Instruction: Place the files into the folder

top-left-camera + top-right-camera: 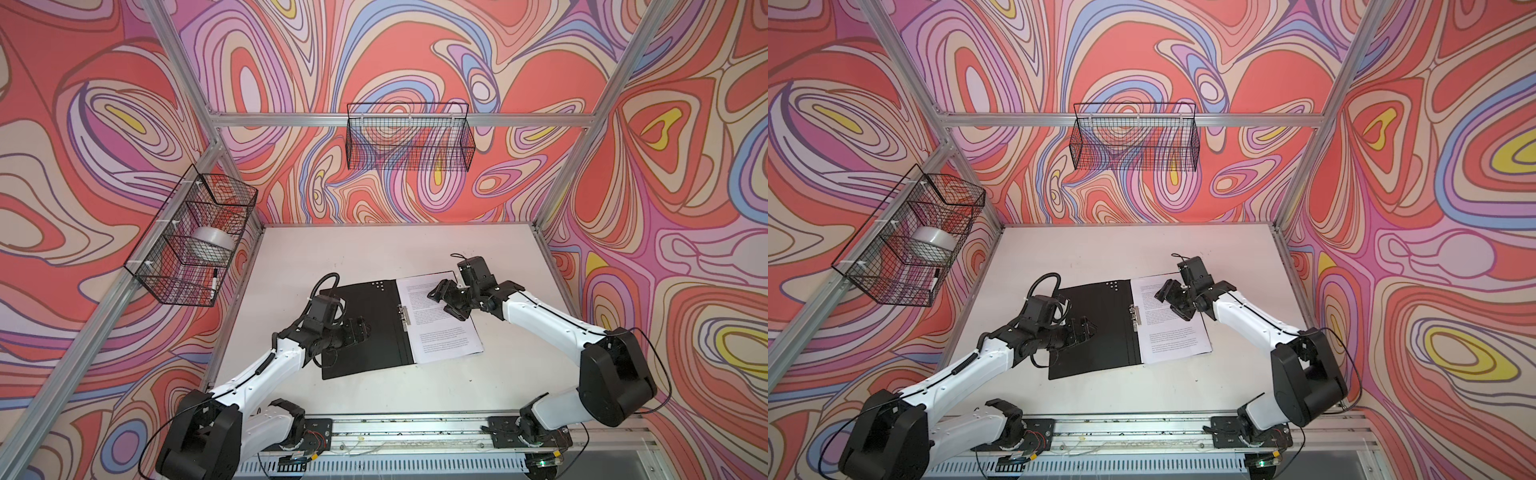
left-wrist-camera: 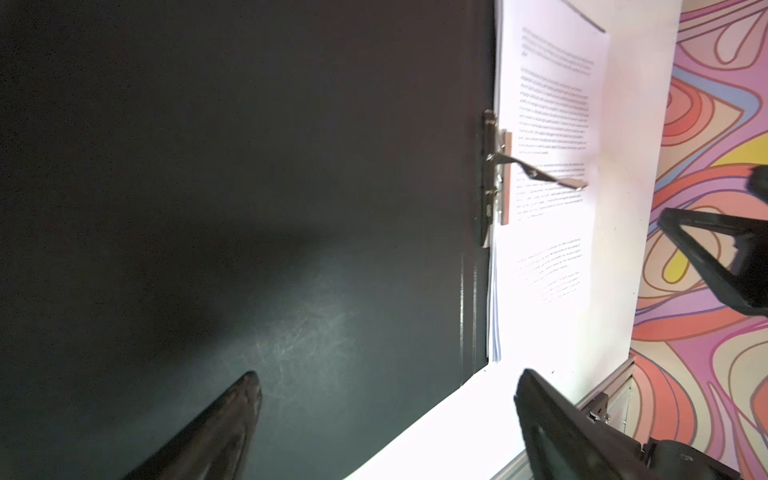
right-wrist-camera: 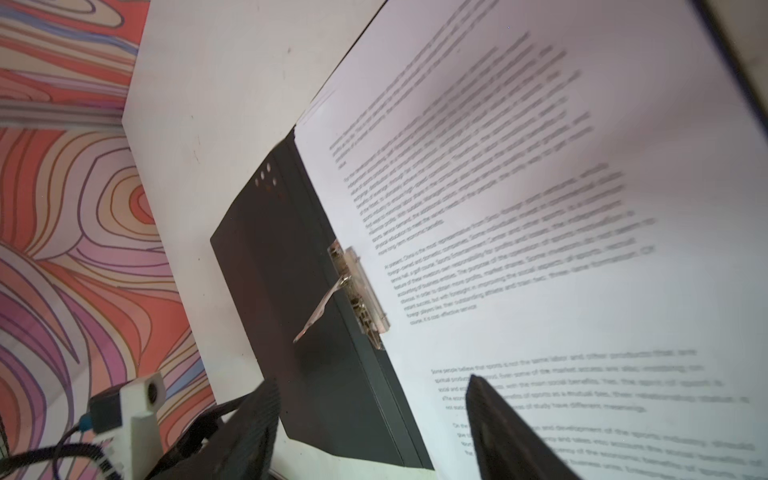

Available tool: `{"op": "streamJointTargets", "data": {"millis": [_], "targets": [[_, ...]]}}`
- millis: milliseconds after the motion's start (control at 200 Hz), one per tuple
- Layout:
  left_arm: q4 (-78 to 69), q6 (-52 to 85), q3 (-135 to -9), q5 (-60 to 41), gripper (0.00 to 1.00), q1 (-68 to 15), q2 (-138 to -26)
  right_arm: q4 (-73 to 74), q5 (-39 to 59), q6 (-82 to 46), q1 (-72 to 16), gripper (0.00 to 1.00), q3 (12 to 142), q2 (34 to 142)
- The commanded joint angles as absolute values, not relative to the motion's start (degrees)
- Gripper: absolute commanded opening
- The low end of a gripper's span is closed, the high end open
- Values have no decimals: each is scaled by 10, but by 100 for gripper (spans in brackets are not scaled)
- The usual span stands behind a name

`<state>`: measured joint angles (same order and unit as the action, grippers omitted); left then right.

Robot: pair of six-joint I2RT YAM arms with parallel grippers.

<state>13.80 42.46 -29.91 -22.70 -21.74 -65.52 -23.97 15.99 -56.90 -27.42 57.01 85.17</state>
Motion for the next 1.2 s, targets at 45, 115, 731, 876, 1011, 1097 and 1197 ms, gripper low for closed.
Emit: {"op": "streamJointTargets", "data": {"millis": [45, 115, 731, 876, 1011, 1097, 1197], "targets": [[79, 467, -260, -245, 95, -216, -672, -195, 157, -667, -319, 61, 576, 882], [68, 478, -247, -239, 94, -216, -675, -176, 165, -700, -331, 56, 577, 897], [79, 503, -190, -201, 94, -216, -642, -145, 190, -825, -373, 26, 655, 1007], [77, 503, -190, -202, 93, -216, -647, -151, 188, -829, -375, 21, 655, 1012], [72, 504, -189, -203, 93, -216, -649, -162, 190, -825, -375, 20, 661, 1012], [73, 504, -189, -202, 93, -216, -649, -168, 191, -824, -376, 20, 662, 1020], [72, 504, -189, -202, 92, -216, -649, -174, 190, -821, -376, 20, 660, 1027]]}}
